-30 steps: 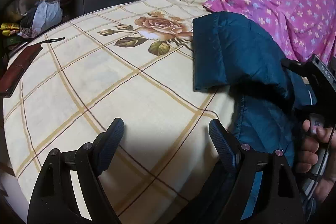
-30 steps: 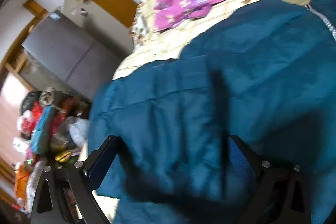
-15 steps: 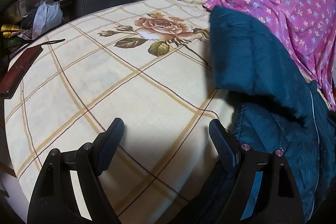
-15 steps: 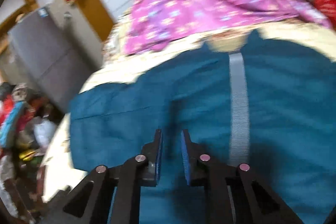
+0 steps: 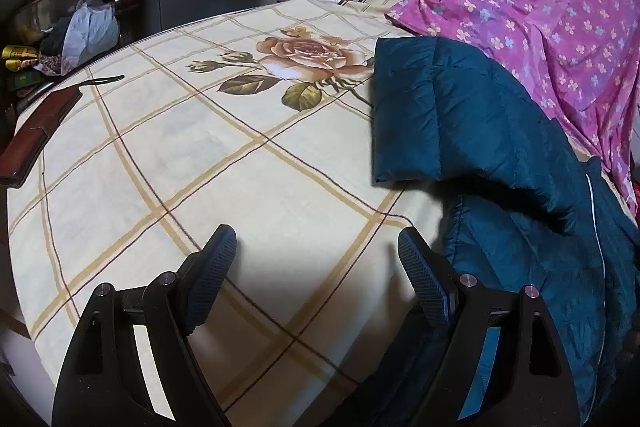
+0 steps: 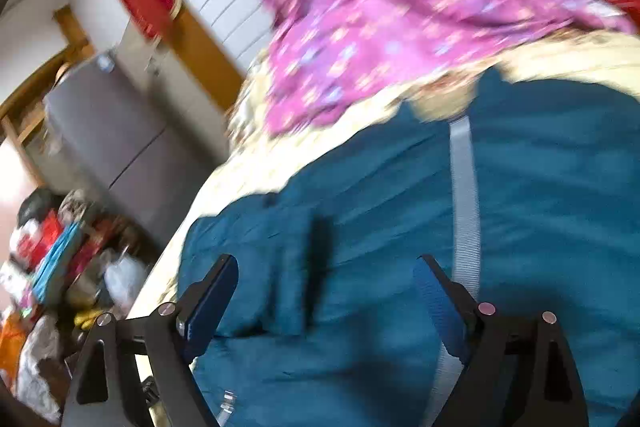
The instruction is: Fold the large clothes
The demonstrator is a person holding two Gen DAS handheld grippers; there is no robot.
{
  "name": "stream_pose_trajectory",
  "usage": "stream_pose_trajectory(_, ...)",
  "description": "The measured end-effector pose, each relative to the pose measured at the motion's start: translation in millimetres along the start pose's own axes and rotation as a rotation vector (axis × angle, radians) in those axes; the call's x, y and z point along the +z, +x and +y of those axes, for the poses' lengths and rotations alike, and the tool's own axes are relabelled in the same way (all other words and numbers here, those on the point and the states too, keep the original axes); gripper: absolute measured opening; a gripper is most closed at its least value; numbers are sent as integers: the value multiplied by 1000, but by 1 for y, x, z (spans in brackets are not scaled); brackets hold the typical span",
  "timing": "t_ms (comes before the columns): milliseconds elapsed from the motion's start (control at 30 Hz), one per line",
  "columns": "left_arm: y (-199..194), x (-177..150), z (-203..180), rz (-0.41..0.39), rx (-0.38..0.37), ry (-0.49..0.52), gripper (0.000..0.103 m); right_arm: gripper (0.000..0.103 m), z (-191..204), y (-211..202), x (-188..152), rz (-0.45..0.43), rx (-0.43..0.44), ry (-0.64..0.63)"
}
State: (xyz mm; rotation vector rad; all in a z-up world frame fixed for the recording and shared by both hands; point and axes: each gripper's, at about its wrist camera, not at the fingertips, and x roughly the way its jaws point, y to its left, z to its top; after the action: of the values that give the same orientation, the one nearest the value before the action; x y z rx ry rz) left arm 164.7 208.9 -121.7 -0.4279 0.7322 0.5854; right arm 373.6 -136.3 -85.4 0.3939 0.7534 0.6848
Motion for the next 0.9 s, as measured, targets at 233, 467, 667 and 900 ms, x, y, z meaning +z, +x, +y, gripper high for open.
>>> stream_pose_trajectory(233,-3,0,1,-14,-10,-7,83,84,22,116,-11,281,92,81)
stream_pose_trajectory(467,-3,0,1,-13,-9,-7,83,16,58,82,-18,203,91,-113)
stream_pose_trajectory(667,-2,-1,1,-9,-1,-7,83,15,11,9,-5,132,-160,-171)
stream_pose_trajectory(900,-1,0,0,-6,5,-3,83,14,-98,-79,20,140,-491,-106)
